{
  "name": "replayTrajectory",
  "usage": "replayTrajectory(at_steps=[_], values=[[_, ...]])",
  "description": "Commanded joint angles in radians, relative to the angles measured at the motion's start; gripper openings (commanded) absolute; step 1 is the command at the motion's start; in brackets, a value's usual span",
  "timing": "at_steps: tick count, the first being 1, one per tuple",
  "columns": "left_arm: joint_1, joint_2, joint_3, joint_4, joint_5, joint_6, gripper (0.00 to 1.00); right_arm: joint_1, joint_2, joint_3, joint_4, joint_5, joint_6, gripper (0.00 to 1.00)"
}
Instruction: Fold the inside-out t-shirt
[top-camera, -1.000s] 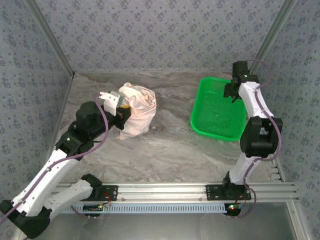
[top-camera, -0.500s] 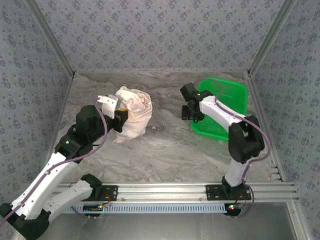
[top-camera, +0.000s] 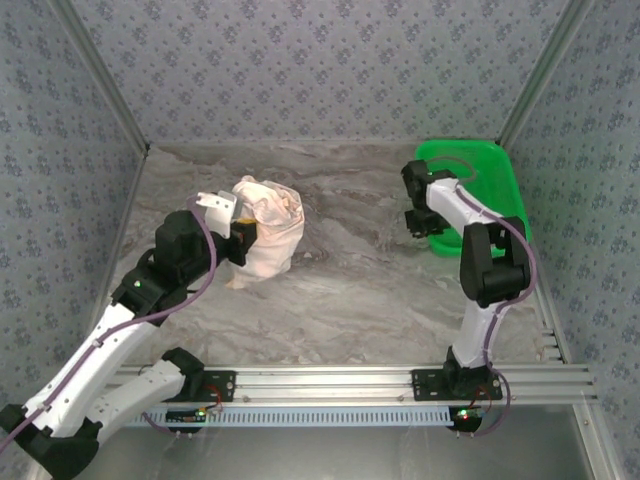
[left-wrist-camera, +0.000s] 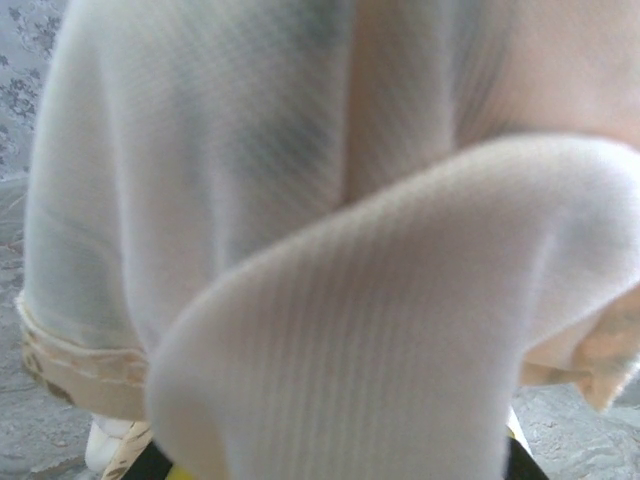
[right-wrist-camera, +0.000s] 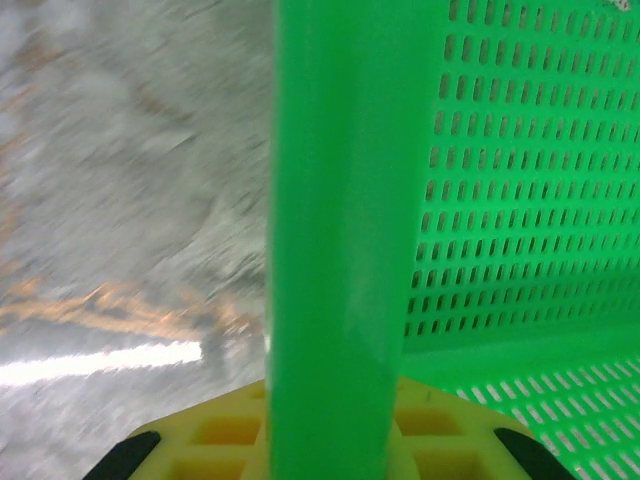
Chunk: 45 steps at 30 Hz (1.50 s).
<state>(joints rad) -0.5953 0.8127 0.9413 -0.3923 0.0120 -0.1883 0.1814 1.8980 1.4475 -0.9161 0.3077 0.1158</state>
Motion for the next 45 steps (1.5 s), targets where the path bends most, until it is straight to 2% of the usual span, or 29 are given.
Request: replayTrajectory(at_steps=[1,6,10,12,15,20,24,27,30,33,34,35,37,40,41,45], values=[[0.004,0.008,0.014,0.057,0.021,-0.035,0.0,-0.084,0.045,0.067,0.017,-0.02,-0.034,0.19],[0.005,0.008,0.001,0.061,0.023,-0.068,0.0,-0.124,0.122,0.184,0.017,0.039,-0.163,0.19],[0.005,0.001,-0.018,0.064,0.019,-0.106,0.0,-0.121,0.182,0.23,0.097,0.096,-0.376,0.2],[0.005,-0.004,-0.031,0.072,0.018,-0.122,0.0,-0.128,0.231,0.295,0.068,0.102,-0.4,0.19],[0.005,-0.006,-0.045,0.072,0.016,-0.147,0.0,-0.145,0.281,0.393,0.032,0.136,-0.371,0.2],[0.005,-0.006,-0.071,0.063,0.016,-0.163,0.0,-0.166,0.306,0.466,0.013,0.178,-0.309,0.4],[0.004,0.007,-0.088,0.06,0.035,-0.157,0.0,-0.161,0.276,0.459,0.006,0.126,-0.237,0.43],[0.004,0.03,-0.091,0.066,0.066,-0.15,0.0,-0.124,0.228,0.444,-0.012,0.139,-0.195,0.53],[0.004,0.068,-0.09,0.077,0.114,-0.127,0.02,-0.069,0.142,0.41,-0.043,0.082,-0.151,0.63],[0.005,0.133,-0.083,0.083,0.14,-0.114,0.06,0.008,0.014,0.313,-0.026,-0.063,-0.115,0.67],[0.005,0.162,-0.08,0.088,0.147,-0.112,0.09,0.034,-0.038,0.263,-0.004,-0.124,-0.095,0.68],[0.004,0.194,-0.077,0.095,0.16,-0.11,0.24,0.054,-0.091,0.207,0.027,-0.197,-0.067,0.68],[0.004,0.265,-0.06,0.101,0.203,-0.121,0.63,0.071,-0.181,0.097,0.099,-0.353,-0.007,0.69],[0.019,0.319,-0.033,0.072,0.173,-0.171,0.81,0.088,-0.293,-0.041,0.154,-0.539,0.05,0.69],[0.028,0.314,-0.04,0.077,0.181,-0.173,0.98,0.108,-0.317,-0.072,0.153,-0.569,0.055,0.68],[0.077,0.246,-0.064,0.041,0.2,-0.2,1.0,0.272,-0.319,-0.113,0.111,-0.593,0.035,0.67]])
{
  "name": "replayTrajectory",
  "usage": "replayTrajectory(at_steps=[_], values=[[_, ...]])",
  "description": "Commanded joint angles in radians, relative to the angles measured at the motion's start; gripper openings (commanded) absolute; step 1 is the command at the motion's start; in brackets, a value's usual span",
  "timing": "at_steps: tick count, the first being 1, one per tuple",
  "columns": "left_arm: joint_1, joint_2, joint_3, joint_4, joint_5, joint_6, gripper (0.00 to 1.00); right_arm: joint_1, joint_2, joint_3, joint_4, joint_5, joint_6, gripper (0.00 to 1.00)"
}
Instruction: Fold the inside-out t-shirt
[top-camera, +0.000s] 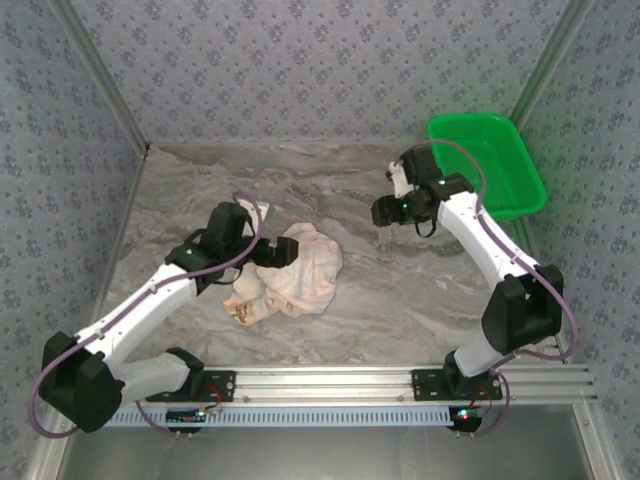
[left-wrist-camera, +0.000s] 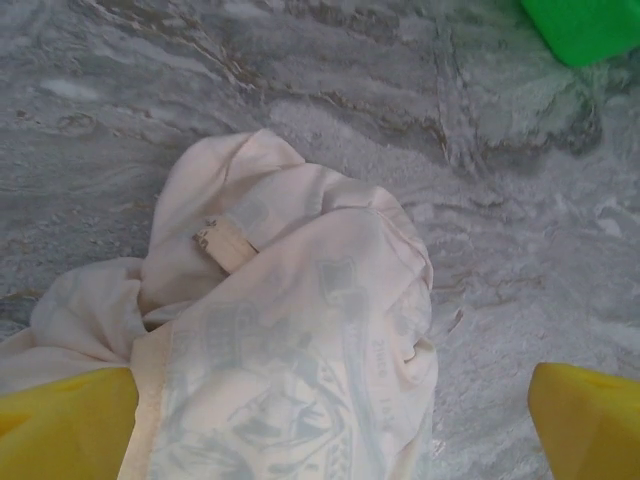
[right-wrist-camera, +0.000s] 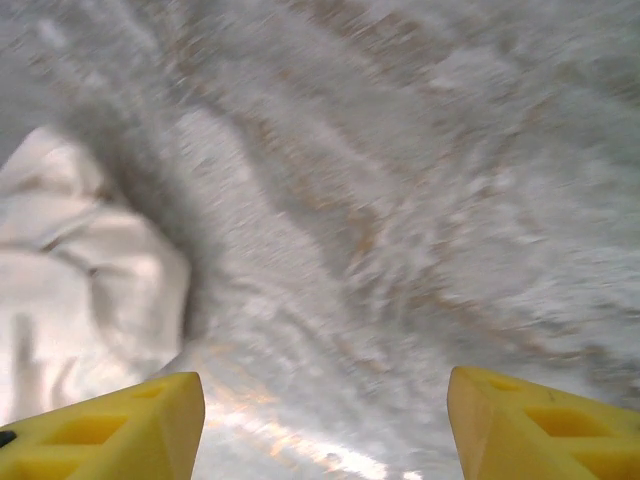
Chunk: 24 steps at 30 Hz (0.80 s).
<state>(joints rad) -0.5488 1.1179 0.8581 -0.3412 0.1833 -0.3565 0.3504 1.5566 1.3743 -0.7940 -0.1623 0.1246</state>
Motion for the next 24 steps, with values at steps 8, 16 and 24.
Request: replayTrajectory(at_steps=[8,16,24], values=[[0.148,0.022,-0.079,-0.186,0.051,-0.171,0.85,0.443,0.141,-0.139,0.247,-0.09,0.144,0.69],[0.16,0.113,-0.197,-0.049,0.014,-0.195,0.61,0.494,0.327,-0.165,0.469,0.028,0.285,0.1],[0.214,-0.038,-0.165,0.01,-0.005,-0.158,0.0,0.325,0.065,-0.154,0.301,0.053,0.241,0.0]])
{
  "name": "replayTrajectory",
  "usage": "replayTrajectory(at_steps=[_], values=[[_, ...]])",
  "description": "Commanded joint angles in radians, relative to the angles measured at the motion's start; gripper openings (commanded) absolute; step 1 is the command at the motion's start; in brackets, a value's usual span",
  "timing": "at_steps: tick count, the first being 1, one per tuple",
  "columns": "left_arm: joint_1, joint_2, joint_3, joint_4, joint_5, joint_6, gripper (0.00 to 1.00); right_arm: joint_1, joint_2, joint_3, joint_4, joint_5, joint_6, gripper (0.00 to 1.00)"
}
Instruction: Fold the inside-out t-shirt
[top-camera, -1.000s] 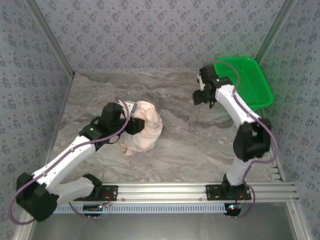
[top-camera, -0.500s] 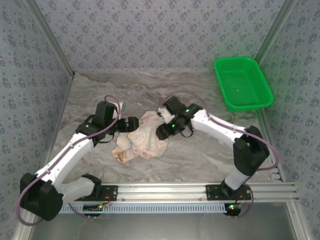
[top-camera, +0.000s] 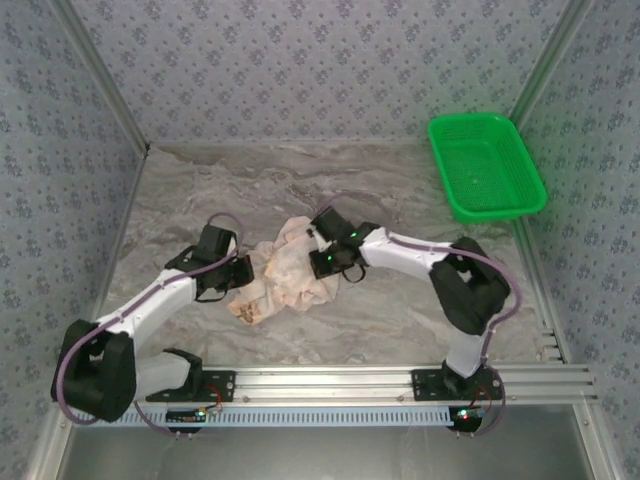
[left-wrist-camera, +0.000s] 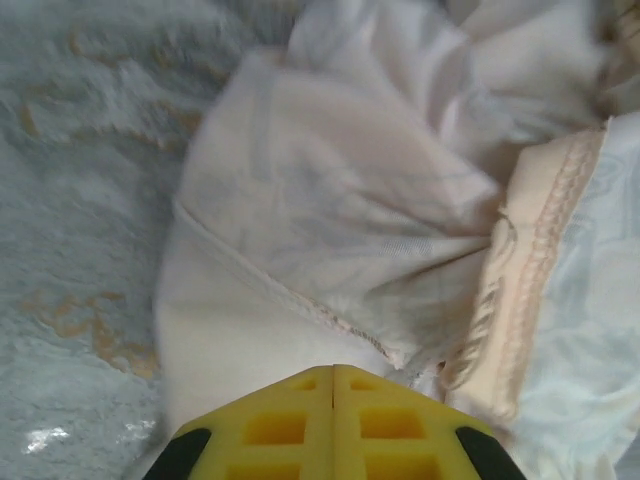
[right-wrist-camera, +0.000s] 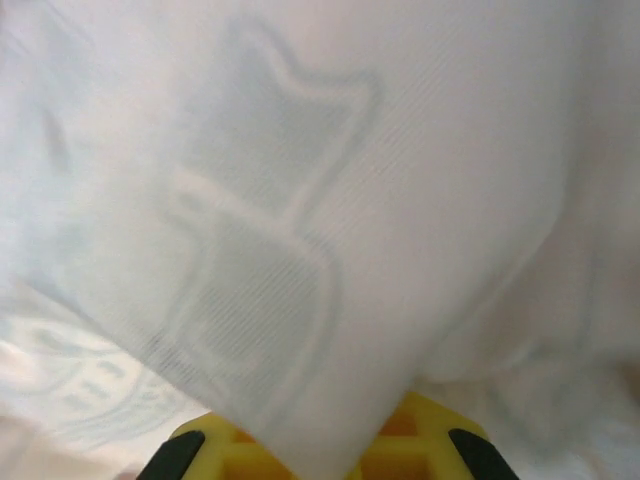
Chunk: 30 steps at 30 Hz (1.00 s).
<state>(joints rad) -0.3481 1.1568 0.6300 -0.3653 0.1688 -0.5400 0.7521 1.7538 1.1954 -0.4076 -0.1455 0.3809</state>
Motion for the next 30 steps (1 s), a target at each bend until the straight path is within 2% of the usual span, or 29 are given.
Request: replayTrajectory(at_steps=[1,3,4,5,6,8,11,15,19,24,26,27,28,29,30], values=[[0.015,-0.097,0.101,0.001,0.012,0.043,0.0,-0.113,-0.175,0.03,-0.129,0.057,-0.016,0.0],[0.015,-0.118,0.158,-0.05,0.004,0.068,0.0,-0.215,-0.238,0.014,-0.218,0.126,0.036,0.0],[0.015,-0.124,0.176,-0.068,0.004,0.072,0.1,-0.279,-0.253,-0.024,-0.248,0.136,0.065,0.16],[0.016,-0.124,0.182,-0.077,0.014,0.069,0.25,-0.33,-0.251,-0.059,-0.269,0.137,0.073,0.35],[0.015,-0.12,0.181,-0.074,0.036,0.061,0.37,-0.371,-0.233,-0.078,-0.307,0.153,0.084,0.47],[0.012,-0.094,0.17,-0.054,0.103,0.036,0.41,-0.393,-0.196,-0.093,-0.365,0.178,0.067,0.5],[-0.02,-0.051,0.134,-0.022,0.148,-0.007,0.44,-0.322,-0.224,-0.1,-0.362,0.203,0.035,0.53],[-0.116,-0.019,0.105,-0.016,0.113,-0.018,0.55,-0.186,-0.247,-0.039,-0.339,0.225,-0.038,0.61],[-0.201,0.055,0.102,-0.016,0.069,-0.04,0.65,-0.151,-0.17,-0.011,-0.288,0.221,-0.063,0.66],[-0.26,0.159,0.105,-0.017,-0.038,-0.069,0.67,-0.151,-0.017,0.051,-0.198,0.42,-0.069,0.65],[-0.271,0.199,0.105,-0.002,-0.057,-0.063,0.61,-0.148,0.031,0.086,-0.158,0.486,-0.08,0.61],[-0.271,0.221,0.111,-0.004,-0.061,-0.059,0.53,-0.148,0.049,0.108,-0.148,0.508,-0.083,0.54],[-0.27,0.24,0.122,-0.008,-0.056,-0.038,0.47,-0.149,0.061,0.128,-0.146,0.531,-0.081,0.37],[-0.265,0.25,0.134,-0.021,-0.042,-0.005,0.37,-0.152,0.063,0.145,-0.149,0.554,-0.077,0.21],[-0.245,0.25,0.15,-0.039,-0.031,0.033,0.19,-0.155,0.056,0.157,-0.152,0.576,-0.073,0.11]])
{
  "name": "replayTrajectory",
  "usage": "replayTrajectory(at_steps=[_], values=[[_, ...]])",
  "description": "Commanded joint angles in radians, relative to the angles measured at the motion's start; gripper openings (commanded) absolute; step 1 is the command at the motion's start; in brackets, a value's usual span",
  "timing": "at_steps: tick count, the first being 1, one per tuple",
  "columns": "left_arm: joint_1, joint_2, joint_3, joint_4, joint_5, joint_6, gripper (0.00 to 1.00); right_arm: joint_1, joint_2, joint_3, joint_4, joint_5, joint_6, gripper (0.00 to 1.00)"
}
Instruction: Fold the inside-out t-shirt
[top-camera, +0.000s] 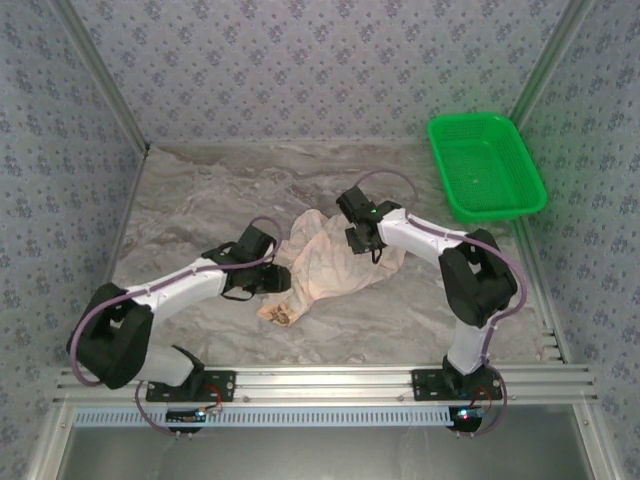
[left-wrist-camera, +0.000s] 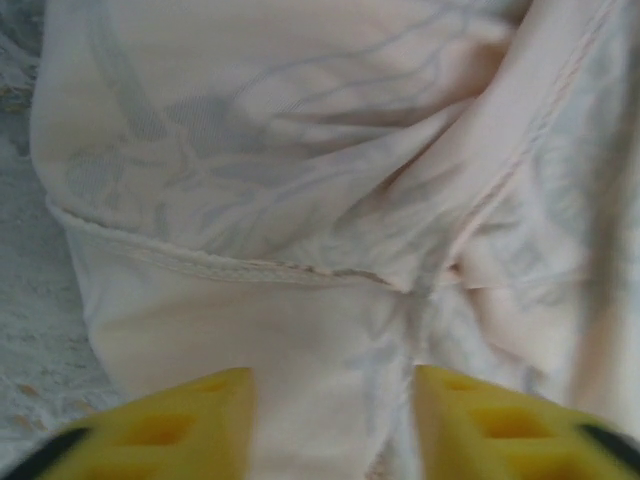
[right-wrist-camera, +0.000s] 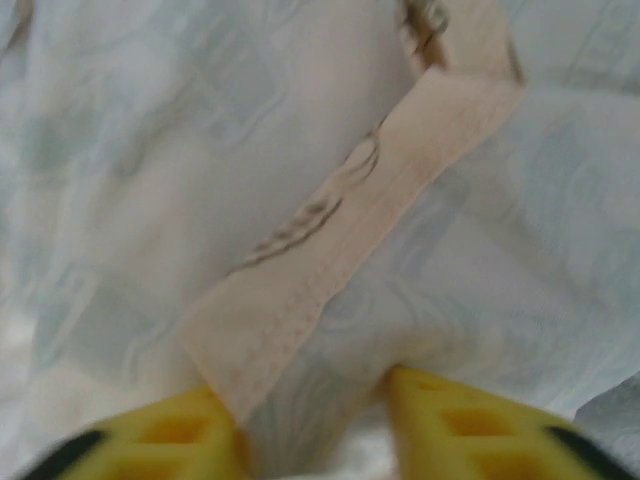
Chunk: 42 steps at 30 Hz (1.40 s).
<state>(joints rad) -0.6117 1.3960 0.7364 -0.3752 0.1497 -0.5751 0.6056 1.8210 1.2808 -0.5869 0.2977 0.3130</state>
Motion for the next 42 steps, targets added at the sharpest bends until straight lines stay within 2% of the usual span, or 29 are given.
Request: replayTrajectory(at_steps=[1,4,8,12,13,14,15,16,17,19,22,27,30,31,36,38,39,41,42], values=[[0.052,0.0,0.052,-0.042,0.009,0.091,0.01,-0.017,-0.026,0.08,0.026,0.134,-0.005,0.06],[0.186,-0.086,0.076,-0.067,0.118,0.138,0.0,-0.052,-0.099,0.096,0.013,0.043,-0.011,0.0],[0.297,-0.178,0.208,-0.19,0.121,0.262,0.0,-0.126,-0.19,0.166,-0.062,-0.071,0.024,0.0],[0.373,-0.183,0.365,-0.331,0.133,0.321,0.0,-0.224,-0.28,0.199,-0.25,-0.014,0.114,0.05],[0.372,-0.177,0.381,-0.348,0.16,0.329,0.09,-0.263,-0.302,0.164,-0.277,-0.011,0.126,0.12],[0.363,-0.172,0.378,-0.345,0.2,0.322,0.28,-0.295,-0.325,0.123,-0.283,-0.007,0.137,0.22],[0.341,-0.168,0.358,-0.323,0.248,0.302,0.46,-0.332,-0.349,0.045,-0.276,-0.007,0.16,0.37],[0.303,-0.164,0.328,-0.284,0.296,0.284,0.55,-0.363,-0.367,-0.029,-0.256,-0.024,0.176,0.51],[0.258,-0.159,0.292,-0.252,0.308,0.27,0.59,-0.389,-0.373,-0.076,-0.239,-0.066,0.182,0.54],[0.141,-0.143,0.223,-0.185,0.254,0.241,0.63,-0.431,-0.372,-0.141,-0.235,-0.132,0.173,0.55],[0.015,-0.082,0.154,-0.149,0.172,0.189,0.67,-0.397,-0.387,-0.126,-0.205,-0.183,0.079,0.59],[-0.03,-0.012,0.087,-0.09,0.09,0.117,0.76,-0.339,-0.282,-0.025,-0.138,-0.297,-0.01,0.63],[-0.03,0.045,0.09,-0.102,-0.029,0.107,0.71,-0.337,-0.172,0.024,-0.065,-0.269,-0.039,0.64],[-0.03,0.065,0.089,-0.098,-0.049,0.107,0.66,-0.34,-0.13,0.046,-0.036,-0.268,-0.054,0.64],[-0.013,0.12,0.044,-0.013,-0.06,0.089,0.44,-0.345,0.099,0.212,-0.026,-0.251,-0.113,0.64],[0.003,0.114,0.035,0.003,-0.061,0.096,0.33,-0.343,0.174,0.264,-0.032,-0.265,-0.141,0.6],[0.012,0.11,0.038,0.005,-0.059,0.104,0.26,-0.343,0.196,0.279,-0.031,-0.274,-0.148,0.55],[0.036,0.091,0.047,-0.004,-0.044,0.128,0.07,-0.344,0.224,0.301,-0.022,-0.291,-0.151,0.23],[0.053,0.079,0.057,-0.014,-0.035,0.142,0.0,-0.345,0.227,0.307,-0.021,-0.288,-0.147,0.12]])
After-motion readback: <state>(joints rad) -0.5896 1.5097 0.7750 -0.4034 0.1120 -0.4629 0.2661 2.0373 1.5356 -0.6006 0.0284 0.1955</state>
